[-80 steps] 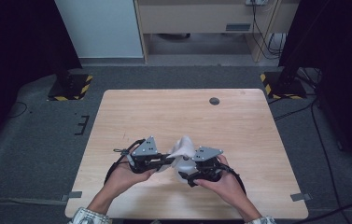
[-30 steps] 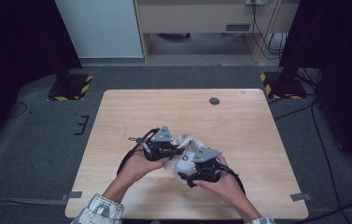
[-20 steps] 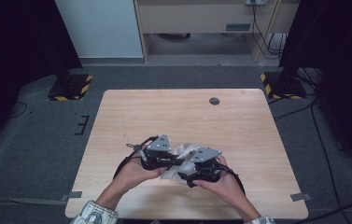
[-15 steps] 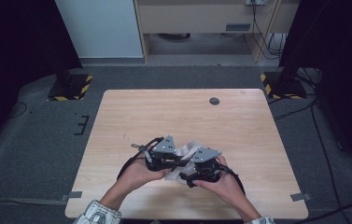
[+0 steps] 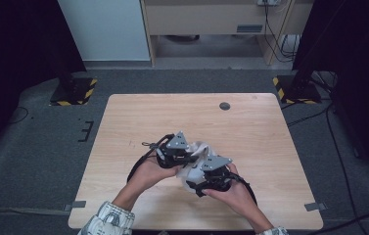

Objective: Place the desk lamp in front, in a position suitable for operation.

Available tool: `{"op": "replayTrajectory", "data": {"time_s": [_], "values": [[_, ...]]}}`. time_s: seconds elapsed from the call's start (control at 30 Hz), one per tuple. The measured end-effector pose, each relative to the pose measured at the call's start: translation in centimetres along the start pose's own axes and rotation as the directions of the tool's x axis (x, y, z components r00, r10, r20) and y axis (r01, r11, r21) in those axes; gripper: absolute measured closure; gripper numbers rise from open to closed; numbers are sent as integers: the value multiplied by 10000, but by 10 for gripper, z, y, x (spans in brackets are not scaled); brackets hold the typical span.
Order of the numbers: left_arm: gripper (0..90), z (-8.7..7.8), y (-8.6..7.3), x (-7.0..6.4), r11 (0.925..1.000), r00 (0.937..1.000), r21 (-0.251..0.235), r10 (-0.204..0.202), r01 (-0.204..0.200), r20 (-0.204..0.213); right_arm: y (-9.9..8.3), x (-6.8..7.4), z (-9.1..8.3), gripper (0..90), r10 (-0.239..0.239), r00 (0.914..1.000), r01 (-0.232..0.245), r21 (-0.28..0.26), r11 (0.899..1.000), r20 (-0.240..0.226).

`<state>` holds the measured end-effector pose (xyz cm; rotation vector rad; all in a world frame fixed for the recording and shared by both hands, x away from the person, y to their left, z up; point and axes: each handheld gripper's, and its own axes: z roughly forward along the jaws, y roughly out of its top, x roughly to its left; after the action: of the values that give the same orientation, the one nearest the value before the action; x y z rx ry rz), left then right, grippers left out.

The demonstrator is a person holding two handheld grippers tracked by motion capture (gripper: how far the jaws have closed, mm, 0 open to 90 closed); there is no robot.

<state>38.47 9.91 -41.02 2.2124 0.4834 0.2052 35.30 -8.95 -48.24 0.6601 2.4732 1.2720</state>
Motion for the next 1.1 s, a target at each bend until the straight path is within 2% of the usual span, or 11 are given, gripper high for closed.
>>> {"op": "replayTrajectory", "data": {"time_s": [0.23, 0.27, 0.37, 0.4, 0.5, 0.63, 0.73, 0.97, 1.1], "values": [[836, -16, -13, -5, 10000, 9999, -17, -7, 7, 144, 0, 0, 0, 86, 5, 10000, -5, 9, 10000, 9], [836, -20, -17, -10, 10000, 9992, -79, -11, 14, 394, 0, 0, 0, 86, 1, 10000, -1, 9, 10000, 7], [835, -20, -19, -15, 9999, 9984, -120, 40, -33, 566, 0, 0, 0, 85, -29, 10000, 28, 16, 10000, 43], [835, -18, -17, -21, 9998, 9975, -150, 119, -109, 703, 0, 0, 1, 85, -37, 10000, 36, 12, 10000, 49], [835, -11, -12, -24, 9997, 9964, -169, 211, -197, 818, 0, 0, 1, 85, -40, 10000, 40, -24, 10000, 29], [835, -2, -4, -23, 9996, 9979, -151, 235, -226, 601, 0, 0, 1, 85, -16, 10000, 16, -31, 10000, 25], [834, 3, -2, -15, 9999, 9996, -136, 97, -94, 248, 0, 0, 1, 85, -14, 10000, 14, -29, 10000, 33], [834, -8, -10, -7, 9995, 9998, -258, -170, 171, 38, 0, 0, 1, 85, -11, 10000, 11, -23, 10000, 7], [834, -13, -13, -3, 9997, 9999, -215, -146, 145, -42, 0, 0, 1, 85, -13, 10000, 13, -35, 10000, 3]]}}
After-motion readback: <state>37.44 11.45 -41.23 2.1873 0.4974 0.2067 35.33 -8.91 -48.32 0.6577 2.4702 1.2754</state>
